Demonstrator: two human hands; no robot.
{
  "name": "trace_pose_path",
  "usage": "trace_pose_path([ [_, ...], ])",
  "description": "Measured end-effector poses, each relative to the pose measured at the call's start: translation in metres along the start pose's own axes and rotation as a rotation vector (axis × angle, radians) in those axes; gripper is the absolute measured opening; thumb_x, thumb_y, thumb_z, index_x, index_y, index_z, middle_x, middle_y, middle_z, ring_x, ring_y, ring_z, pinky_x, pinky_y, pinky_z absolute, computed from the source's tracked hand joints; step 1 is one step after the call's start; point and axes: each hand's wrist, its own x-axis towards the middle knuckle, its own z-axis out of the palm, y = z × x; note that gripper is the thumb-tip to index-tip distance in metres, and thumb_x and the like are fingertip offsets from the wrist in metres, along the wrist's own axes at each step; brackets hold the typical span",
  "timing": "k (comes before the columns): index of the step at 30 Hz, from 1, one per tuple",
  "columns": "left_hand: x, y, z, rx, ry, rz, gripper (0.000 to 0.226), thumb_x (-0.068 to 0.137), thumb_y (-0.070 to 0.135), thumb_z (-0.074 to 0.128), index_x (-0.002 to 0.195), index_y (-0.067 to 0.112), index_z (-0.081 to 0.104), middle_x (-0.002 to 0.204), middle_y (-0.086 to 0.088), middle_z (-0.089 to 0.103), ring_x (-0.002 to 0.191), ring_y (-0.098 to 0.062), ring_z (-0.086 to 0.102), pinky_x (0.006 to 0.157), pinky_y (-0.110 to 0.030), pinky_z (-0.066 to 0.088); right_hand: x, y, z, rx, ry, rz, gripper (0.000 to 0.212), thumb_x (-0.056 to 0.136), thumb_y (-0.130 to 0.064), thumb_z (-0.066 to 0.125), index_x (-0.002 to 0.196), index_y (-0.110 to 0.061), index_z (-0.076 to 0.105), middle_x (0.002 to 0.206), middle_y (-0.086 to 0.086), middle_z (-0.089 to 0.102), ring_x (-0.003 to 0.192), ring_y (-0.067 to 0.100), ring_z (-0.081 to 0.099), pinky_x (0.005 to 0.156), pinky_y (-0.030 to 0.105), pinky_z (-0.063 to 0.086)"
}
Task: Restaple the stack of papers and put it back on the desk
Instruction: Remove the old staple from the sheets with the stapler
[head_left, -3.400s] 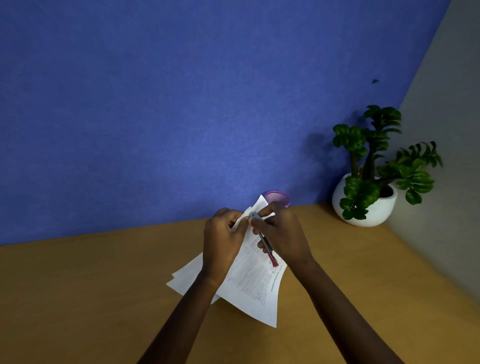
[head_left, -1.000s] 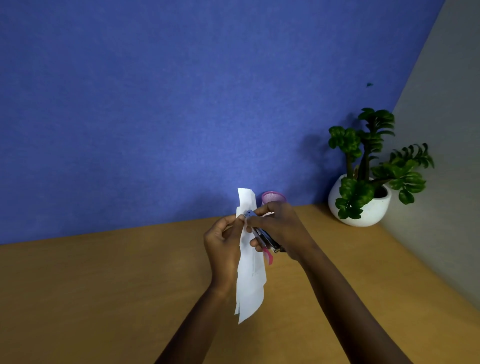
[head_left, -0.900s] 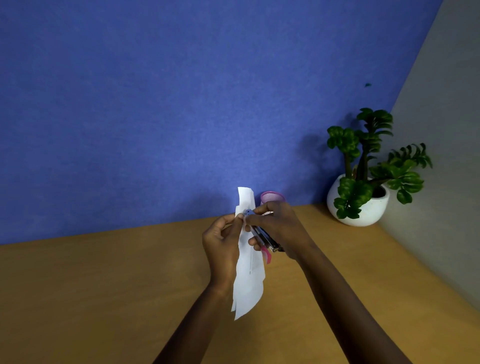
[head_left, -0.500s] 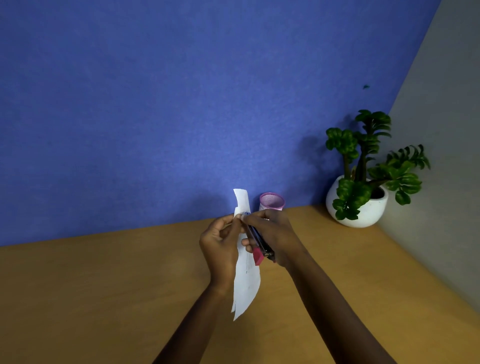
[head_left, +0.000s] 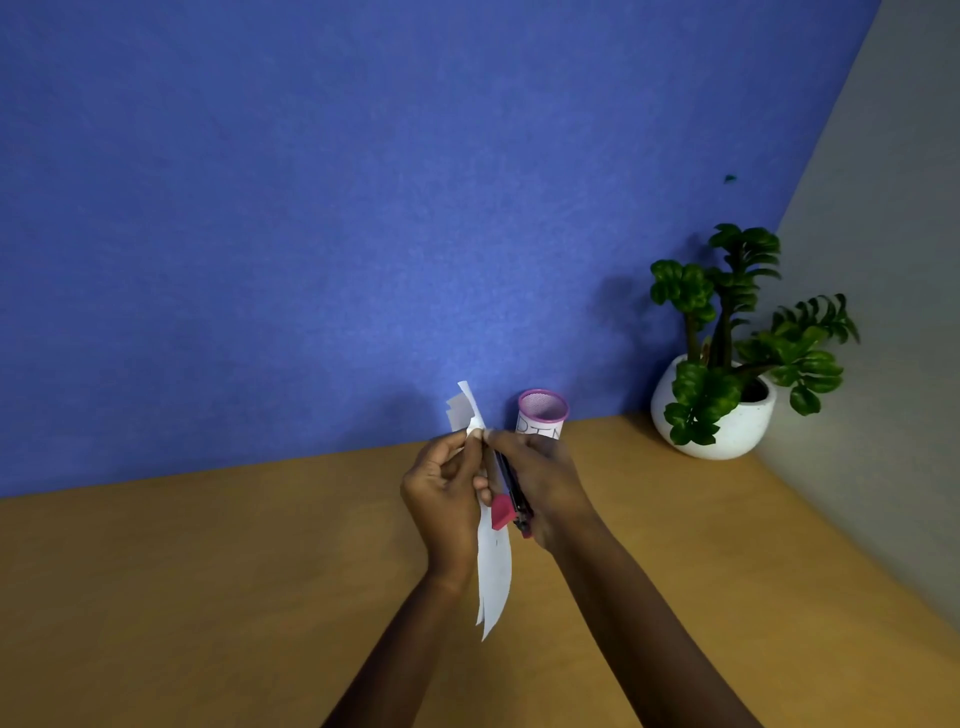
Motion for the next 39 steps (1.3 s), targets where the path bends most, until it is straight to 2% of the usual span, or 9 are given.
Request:
trace_pose_path([
  [3,0.0,0.001,0.002,-0.056,0.006,-0.019,0.022,0.084,0.0,0.057,0.072,0.016,0.066,0.039,0.007,0.052,0.034,-0.003,0.041,0.039,-0.014,0.039,0.001,0.0,-0.001,0.013,-0.024,0.004,0.022,0.088,-0.016,0.057,0.071,-0.002,0.06,0.043,0.004,0.061,0.034,0.012,0.055,0.041,0.018,0.047],
  [11,0.0,0.004,0.006,-0.106,0.034,0.002,0.019,0.085,-0.002,0.056,0.074,0.011,0.064,0.038,0.009,0.051,0.033,-0.003,0.04,0.039,-0.01,0.037,0.007,0.001,0.002,0.11,0.005,0.107,0.02,0.085,-0.017,0.059,0.069,-0.004,0.061,0.046,0.008,0.058,0.034,0.014,0.052,0.043,0.021,0.044],
  [18,0.002,0.007,0.011,-0.147,0.056,-0.047,0.012,0.084,0.004,0.06,0.074,0.009,0.066,0.04,0.009,0.056,0.036,-0.002,0.047,0.042,-0.012,0.043,0.007,0.001,0.0,0.492,-0.042,0.261,0.022,0.086,-0.006,0.055,0.066,0.003,0.059,0.044,0.01,0.059,0.033,0.014,0.055,0.032,0.016,0.046],
  [23,0.004,0.012,0.013,-0.124,0.059,-0.044,0.009,0.085,0.004,0.059,0.079,0.002,0.066,0.037,0.007,0.056,0.032,-0.003,0.044,0.037,-0.012,0.04,0.01,0.002,-0.007,0.204,-0.035,0.202,0.02,0.086,-0.021,0.059,0.073,-0.007,0.064,0.048,0.004,0.063,0.038,0.012,0.058,0.042,0.018,0.05],
  [26,0.005,0.015,0.013,-0.105,0.034,-0.027,0.016,0.086,0.005,0.057,0.073,0.01,0.066,0.035,0.007,0.051,0.031,-0.003,0.041,0.036,-0.013,0.039,0.008,-0.004,-0.008,0.023,-0.037,0.084,0.021,0.088,-0.029,0.057,0.078,-0.011,0.064,0.05,0.001,0.064,0.043,0.011,0.06,0.047,0.019,0.051],
  [29,0.006,0.015,0.012,-0.091,0.014,-0.023,0.027,0.086,0.006,0.057,0.067,0.024,0.065,0.037,0.007,0.052,0.031,-0.003,0.044,0.037,-0.012,0.041,0.004,-0.012,-0.007,-0.013,-0.068,0.007,0.023,0.089,-0.026,0.055,0.073,-0.011,0.063,0.046,-0.002,0.064,0.039,0.009,0.06,0.045,0.016,0.051],
  [31,0.006,0.015,0.011,-0.057,0.019,0.0,0.029,0.086,0.007,0.058,0.066,0.028,0.064,0.04,0.01,0.057,0.034,-0.002,0.049,0.039,-0.01,0.043,0.002,-0.015,-0.005,-0.039,-0.069,-0.026,0.021,0.088,-0.025,0.056,0.084,-0.006,0.062,0.053,0.001,0.064,0.041,0.01,0.06,0.048,0.019,0.051],
  [34,0.009,0.012,0.009,0.027,0.03,0.044,0.02,0.085,0.007,0.059,0.075,0.022,0.066,0.049,0.014,0.063,0.048,0.0,0.06,0.047,-0.008,0.048,0.002,-0.016,-0.004,-0.111,-0.038,-0.069,0.022,0.088,-0.025,0.057,0.095,-0.004,0.058,0.062,0.002,0.063,0.04,0.008,0.06,0.045,0.017,0.05],
  [39,0.007,0.012,0.008,0.017,-0.001,0.026,0.017,0.084,0.003,0.058,0.076,0.016,0.066,0.05,0.015,0.066,0.046,-0.001,0.06,0.047,-0.009,0.048,0.003,-0.015,-0.005,-0.062,-0.053,-0.048,0.015,0.088,-0.02,0.057,0.082,-0.007,0.059,0.044,-0.006,0.064,0.037,0.007,0.061,0.039,0.013,0.047],
])
